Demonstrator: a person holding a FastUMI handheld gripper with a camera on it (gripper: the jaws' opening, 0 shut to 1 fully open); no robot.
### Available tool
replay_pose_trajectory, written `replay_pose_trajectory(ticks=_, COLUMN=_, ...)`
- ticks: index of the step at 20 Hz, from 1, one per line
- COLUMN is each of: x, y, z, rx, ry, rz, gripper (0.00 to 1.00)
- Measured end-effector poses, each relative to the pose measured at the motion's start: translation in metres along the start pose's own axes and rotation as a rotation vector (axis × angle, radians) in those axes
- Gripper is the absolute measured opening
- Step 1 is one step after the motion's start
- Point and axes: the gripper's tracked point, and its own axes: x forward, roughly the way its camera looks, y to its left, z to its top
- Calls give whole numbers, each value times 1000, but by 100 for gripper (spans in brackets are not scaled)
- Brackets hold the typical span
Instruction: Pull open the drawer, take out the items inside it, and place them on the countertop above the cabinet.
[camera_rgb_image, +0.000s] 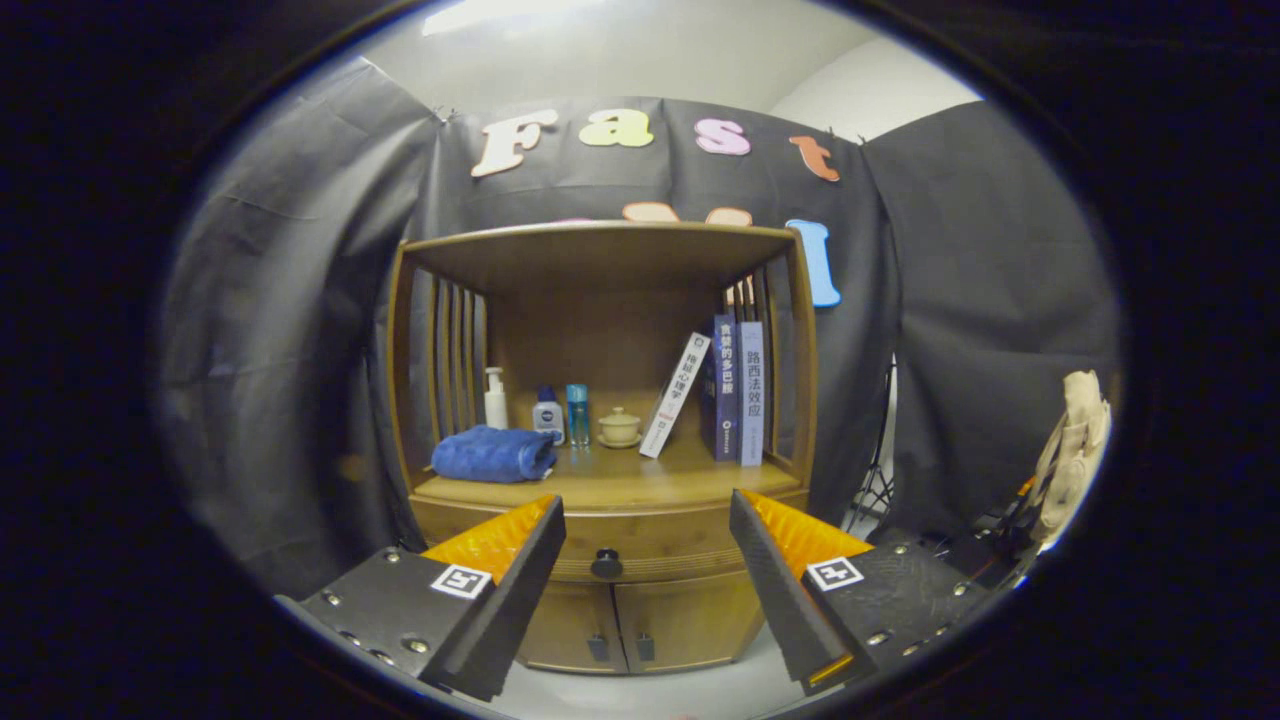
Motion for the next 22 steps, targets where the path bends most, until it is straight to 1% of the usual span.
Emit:
replay_pose_trajectory(ticks=5, x=50, y=9, z=-35, rx=33, ry=17, rz=15, gripper=99)
replay_pose_trajectory(ticks=8, x=77, y=14, z=-54, rx=11, ry=18, rz=33, gripper=99)
replay_pose_trajectory(ticks=10, x=94, y=17, z=-73, rx=-7, ry=34, rz=38, gripper=99)
replay_pose_trajectory(ticks=12, x=110, y=23, z=-97, rx=0, ry=63, rz=42, gripper=99)
replay_pose_trajectory(ticks=14, x=122, y=31, z=-112, rx=21, ry=68, rz=49, gripper=99)
replay_pose_trajectory(ticks=16, x=132, y=40, z=-132, rx=15, ry=79, rz=58, gripper=99)
replay_pose_trajectory(ticks=19, x=151, y=50, z=-164, rx=25, ry=137, rz=72, gripper=99)
replay_pose_trajectory(ticks=21, x=162, y=49, z=-177, rx=34, ry=148, rz=57, gripper=98)
replay_pose_trajectory(ticks=22, x=169, y=47, z=-181, rx=38, ry=140, rz=47, gripper=91)
